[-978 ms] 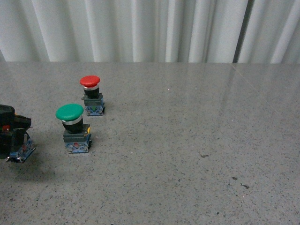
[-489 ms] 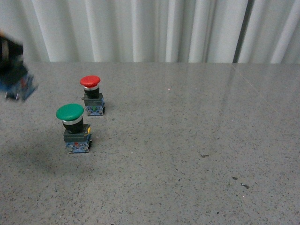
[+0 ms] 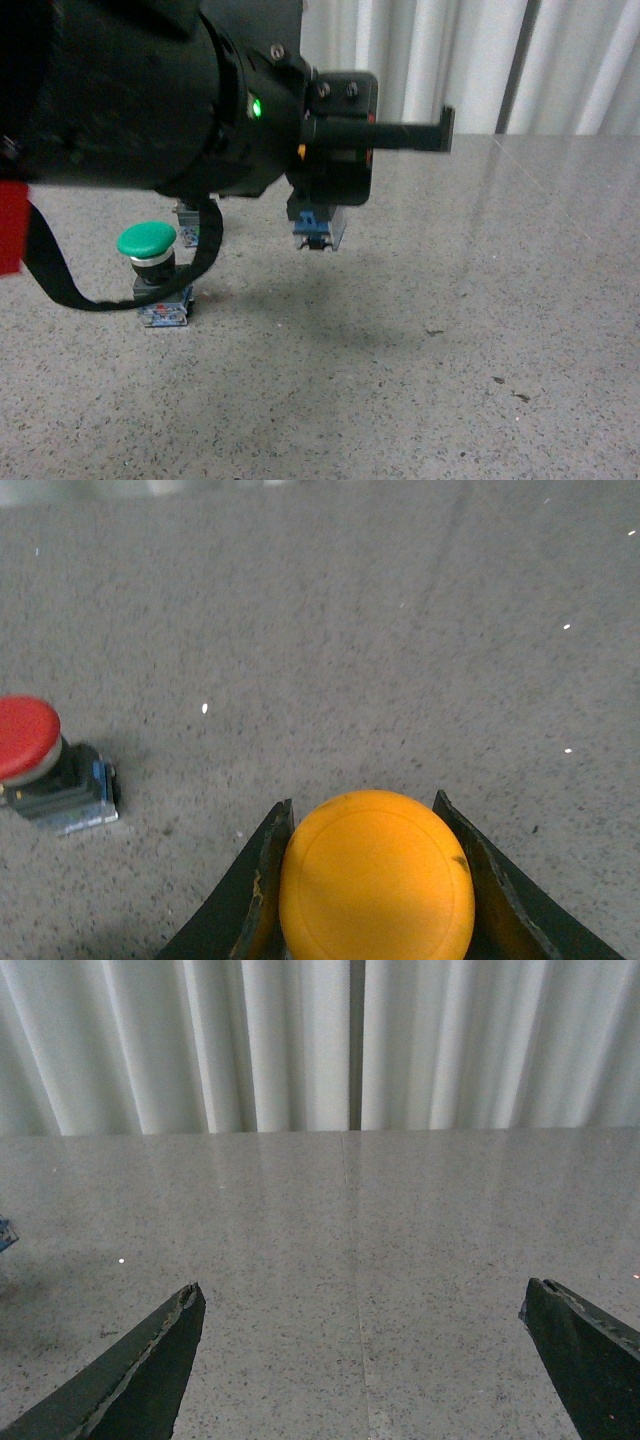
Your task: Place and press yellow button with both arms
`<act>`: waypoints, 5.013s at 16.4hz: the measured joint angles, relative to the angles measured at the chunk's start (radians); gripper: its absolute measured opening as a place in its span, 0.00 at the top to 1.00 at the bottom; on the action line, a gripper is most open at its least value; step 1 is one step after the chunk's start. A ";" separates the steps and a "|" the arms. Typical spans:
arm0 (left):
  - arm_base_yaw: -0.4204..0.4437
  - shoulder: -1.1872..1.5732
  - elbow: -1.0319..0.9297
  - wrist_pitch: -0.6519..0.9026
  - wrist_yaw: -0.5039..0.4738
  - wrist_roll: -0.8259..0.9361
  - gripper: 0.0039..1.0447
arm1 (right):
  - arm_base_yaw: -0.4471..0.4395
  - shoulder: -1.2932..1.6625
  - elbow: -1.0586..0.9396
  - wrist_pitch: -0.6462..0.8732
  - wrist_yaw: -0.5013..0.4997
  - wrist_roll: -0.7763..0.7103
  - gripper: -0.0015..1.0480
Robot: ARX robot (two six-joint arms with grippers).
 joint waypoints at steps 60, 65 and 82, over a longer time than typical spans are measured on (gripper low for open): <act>0.611 -1.608 -0.905 -0.249 0.257 0.205 0.99 | 0.000 0.000 0.000 0.000 0.000 0.000 0.06; 0.611 -1.610 -0.905 -0.240 0.257 0.204 0.94 | 0.000 0.000 0.000 0.000 0.000 0.000 0.06; 0.613 -1.610 -0.905 -0.240 0.257 0.203 0.06 | 0.221 1.142 0.538 0.600 0.151 0.151 0.06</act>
